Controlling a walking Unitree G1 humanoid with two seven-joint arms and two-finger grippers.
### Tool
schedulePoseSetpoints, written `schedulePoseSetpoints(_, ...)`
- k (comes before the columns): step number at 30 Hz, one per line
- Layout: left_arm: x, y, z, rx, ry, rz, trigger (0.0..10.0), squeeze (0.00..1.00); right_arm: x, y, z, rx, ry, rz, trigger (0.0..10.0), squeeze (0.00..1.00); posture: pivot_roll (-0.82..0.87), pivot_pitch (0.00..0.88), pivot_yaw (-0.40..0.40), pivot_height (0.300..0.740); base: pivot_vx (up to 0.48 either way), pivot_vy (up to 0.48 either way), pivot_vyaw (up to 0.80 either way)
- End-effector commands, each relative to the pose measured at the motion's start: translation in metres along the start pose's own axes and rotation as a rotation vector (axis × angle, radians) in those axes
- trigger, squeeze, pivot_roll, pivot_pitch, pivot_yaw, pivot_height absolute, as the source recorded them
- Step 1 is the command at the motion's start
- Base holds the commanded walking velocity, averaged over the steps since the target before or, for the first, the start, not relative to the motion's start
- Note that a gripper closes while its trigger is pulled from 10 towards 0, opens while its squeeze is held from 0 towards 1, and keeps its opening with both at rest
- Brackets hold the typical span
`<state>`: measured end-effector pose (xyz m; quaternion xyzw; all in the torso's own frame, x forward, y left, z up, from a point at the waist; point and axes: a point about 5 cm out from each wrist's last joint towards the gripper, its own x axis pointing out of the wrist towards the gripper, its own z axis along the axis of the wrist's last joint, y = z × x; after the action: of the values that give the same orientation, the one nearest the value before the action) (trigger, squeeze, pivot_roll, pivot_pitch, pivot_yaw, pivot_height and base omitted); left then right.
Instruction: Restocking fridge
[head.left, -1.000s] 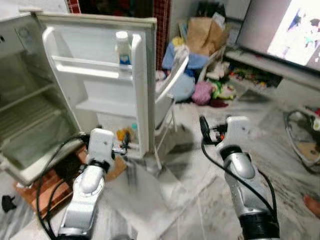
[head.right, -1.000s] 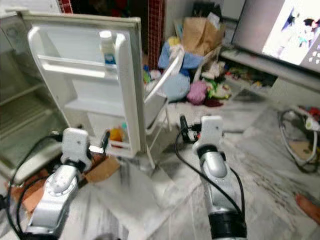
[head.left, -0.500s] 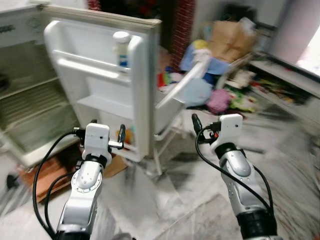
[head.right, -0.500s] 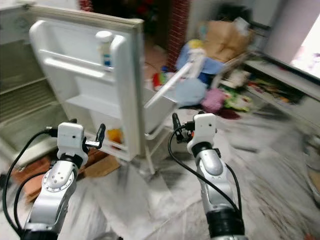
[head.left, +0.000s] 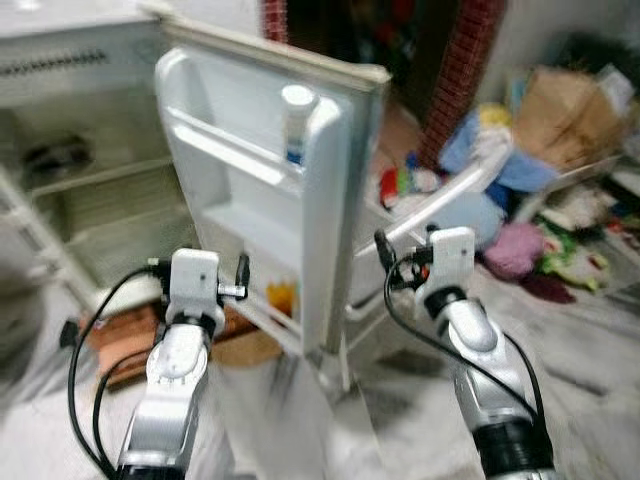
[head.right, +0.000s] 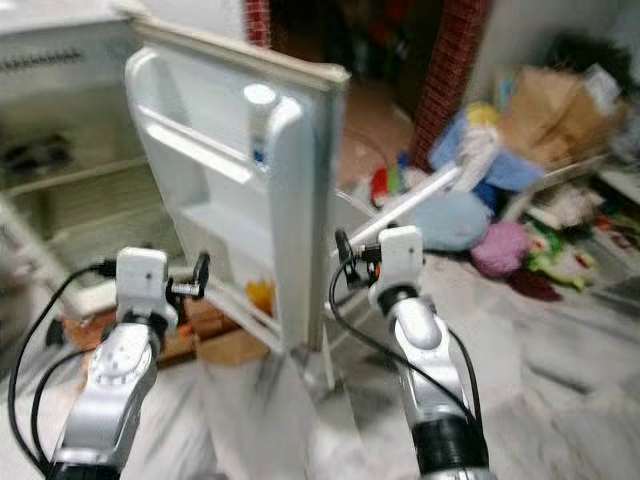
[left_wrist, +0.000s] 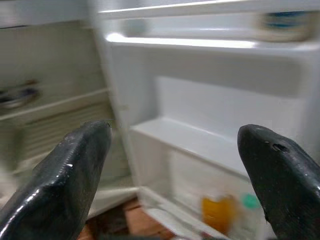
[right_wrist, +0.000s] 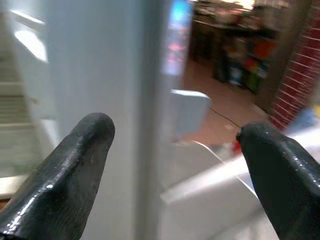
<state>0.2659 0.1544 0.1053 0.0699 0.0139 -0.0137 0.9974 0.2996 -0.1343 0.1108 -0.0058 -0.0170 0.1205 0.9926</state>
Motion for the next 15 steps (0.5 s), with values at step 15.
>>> schedulePoseSetpoints(15, -0.025, 0.000, -0.029, -0.118, 0.252, -0.052, 10.0, 0.00, 0.011, 0.003, 0.007, 0.000, -0.021, 0.016, 10.0, 0.00, 0.12, 0.001, -0.055, 0.740, 0.000, 0.000, 0.45)
